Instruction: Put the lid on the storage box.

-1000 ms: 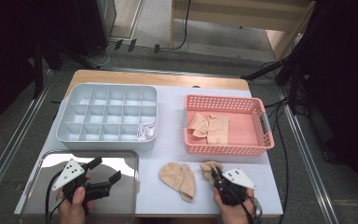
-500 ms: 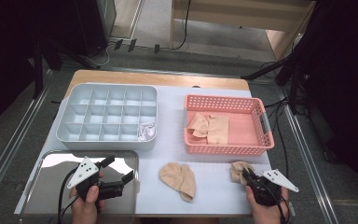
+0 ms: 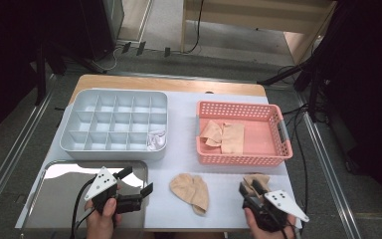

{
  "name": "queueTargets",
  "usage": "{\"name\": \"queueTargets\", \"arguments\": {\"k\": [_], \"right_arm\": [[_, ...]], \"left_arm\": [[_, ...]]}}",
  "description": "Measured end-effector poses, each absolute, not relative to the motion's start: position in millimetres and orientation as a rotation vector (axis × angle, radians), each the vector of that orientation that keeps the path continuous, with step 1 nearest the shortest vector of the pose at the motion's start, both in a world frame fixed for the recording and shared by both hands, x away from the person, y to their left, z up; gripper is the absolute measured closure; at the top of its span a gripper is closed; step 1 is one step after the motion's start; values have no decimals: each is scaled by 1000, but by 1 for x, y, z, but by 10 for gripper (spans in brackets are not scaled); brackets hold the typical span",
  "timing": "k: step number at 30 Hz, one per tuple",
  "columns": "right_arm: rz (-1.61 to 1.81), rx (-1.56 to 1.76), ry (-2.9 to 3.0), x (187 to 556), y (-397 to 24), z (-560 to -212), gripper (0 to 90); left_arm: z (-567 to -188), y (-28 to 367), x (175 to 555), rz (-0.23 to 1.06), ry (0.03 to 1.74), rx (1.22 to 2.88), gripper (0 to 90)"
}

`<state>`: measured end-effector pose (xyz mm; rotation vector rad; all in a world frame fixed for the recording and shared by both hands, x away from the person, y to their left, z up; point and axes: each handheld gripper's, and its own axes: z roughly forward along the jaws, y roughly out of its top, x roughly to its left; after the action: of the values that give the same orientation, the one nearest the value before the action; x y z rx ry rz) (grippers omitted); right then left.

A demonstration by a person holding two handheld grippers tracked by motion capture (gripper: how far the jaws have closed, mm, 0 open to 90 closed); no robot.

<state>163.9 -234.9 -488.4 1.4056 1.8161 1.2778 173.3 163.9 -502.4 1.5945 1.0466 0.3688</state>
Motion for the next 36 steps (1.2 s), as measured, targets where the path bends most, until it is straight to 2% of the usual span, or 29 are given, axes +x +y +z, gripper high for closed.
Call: {"name": "queueTargets", "arguments": {"k": [7, 9, 10, 14, 16, 24, 29, 32, 36], "right_arm": [[1372, 1460, 2046, 158, -173, -518, 496], [1350, 1471, 2086, 159, -164, -525, 512], [1340, 1464, 2107, 160, -162, -527, 535], [1280, 1463, 2122, 158, -160, -530, 801], [1296, 1483, 2100, 159, -166, -527, 853], [1374, 1459, 1967, 159, -213, -505, 861], [1294, 1386, 1897, 153, -232, -487, 859], [1237, 1345, 1909, 153, -227, -484, 858], [1258, 1277, 1975, 155, -200, -487, 854]], "left_arm": [[-503, 166, 167, 354, 1038, 1594, 86], [-503, 167, 167, 351, 1041, 1589, 86], [-504, 168, 166, 348, 1043, 1589, 86], [-506, 167, 165, 340, 1041, 1598, 86], [-506, 167, 164, 340, 1041, 1598, 86], [-507, 170, 164, 343, 1045, 1595, 86], [-506, 168, 163, 343, 1038, 1598, 86], [-507, 167, 163, 342, 1031, 1605, 86], [-507, 166, 164, 338, 1028, 1603, 86]]}}
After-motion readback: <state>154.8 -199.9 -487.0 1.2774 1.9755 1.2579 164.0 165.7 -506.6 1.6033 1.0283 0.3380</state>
